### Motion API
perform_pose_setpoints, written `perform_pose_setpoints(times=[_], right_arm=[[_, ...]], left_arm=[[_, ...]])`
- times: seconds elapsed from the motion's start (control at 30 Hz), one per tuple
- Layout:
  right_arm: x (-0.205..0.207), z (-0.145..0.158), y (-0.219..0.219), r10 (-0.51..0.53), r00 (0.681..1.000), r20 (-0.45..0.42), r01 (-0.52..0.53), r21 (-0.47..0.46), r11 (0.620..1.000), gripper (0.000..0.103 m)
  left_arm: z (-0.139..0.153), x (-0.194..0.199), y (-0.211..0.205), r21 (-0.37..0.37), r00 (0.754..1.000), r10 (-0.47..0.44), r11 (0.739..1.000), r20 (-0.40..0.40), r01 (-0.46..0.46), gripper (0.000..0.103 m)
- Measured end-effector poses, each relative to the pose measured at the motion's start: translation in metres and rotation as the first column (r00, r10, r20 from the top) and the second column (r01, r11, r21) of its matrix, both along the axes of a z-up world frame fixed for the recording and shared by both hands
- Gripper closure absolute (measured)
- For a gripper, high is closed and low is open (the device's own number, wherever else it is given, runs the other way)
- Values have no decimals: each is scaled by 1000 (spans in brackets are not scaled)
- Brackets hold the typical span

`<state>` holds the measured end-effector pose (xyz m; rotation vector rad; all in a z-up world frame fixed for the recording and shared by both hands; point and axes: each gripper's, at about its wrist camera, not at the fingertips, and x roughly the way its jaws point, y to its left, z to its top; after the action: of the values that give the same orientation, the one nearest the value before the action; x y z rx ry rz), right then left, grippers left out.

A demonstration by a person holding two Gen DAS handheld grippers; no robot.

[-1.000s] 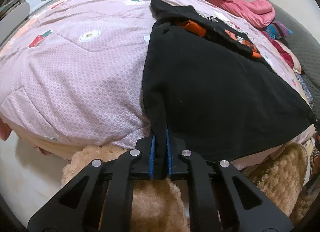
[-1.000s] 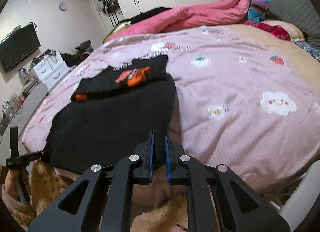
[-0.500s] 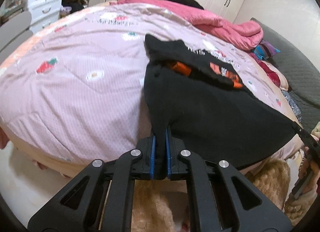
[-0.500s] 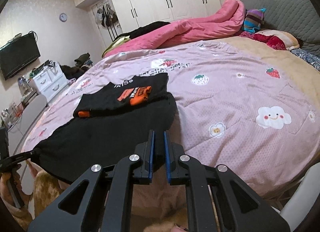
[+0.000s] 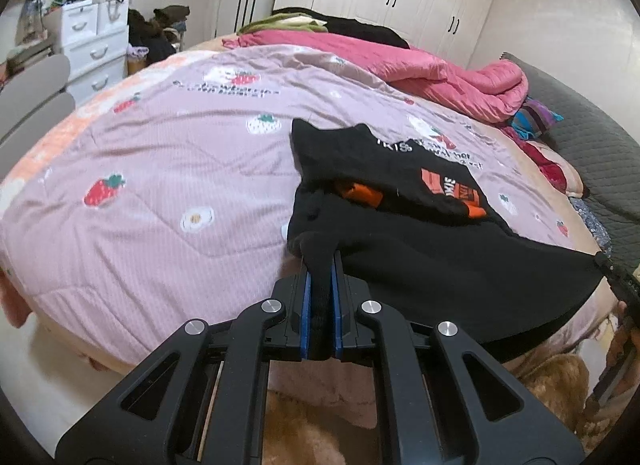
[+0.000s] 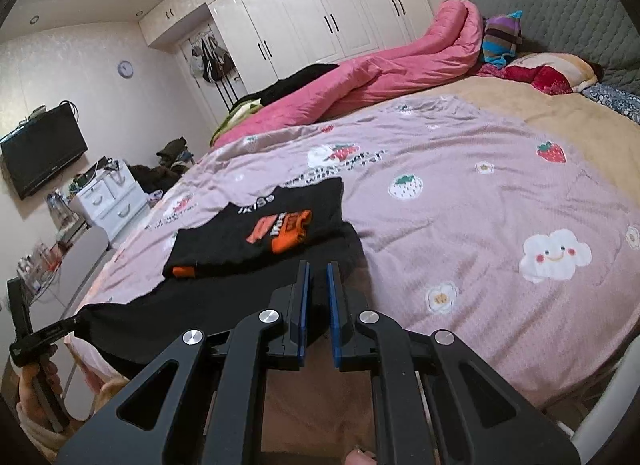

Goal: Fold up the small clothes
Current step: 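Lift the hem with both grippers and carry it toward the collar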

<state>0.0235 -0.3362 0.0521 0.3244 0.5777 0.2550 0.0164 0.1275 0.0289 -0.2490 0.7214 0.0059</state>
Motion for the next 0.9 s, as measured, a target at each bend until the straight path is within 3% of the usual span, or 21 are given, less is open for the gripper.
perform_pose_setpoints(times=[0.43, 0.9], right_arm=[[24, 10, 5, -25, 999, 27, 25, 1, 1000, 96], [88, 11, 20, -19, 1000, -8, 19, 8, 1000, 96]], left_arm=[[25, 27, 2, -14, 998, 14, 1000, 59, -13, 100], [16, 75, 12, -55, 997, 54, 997, 48, -52, 100]])
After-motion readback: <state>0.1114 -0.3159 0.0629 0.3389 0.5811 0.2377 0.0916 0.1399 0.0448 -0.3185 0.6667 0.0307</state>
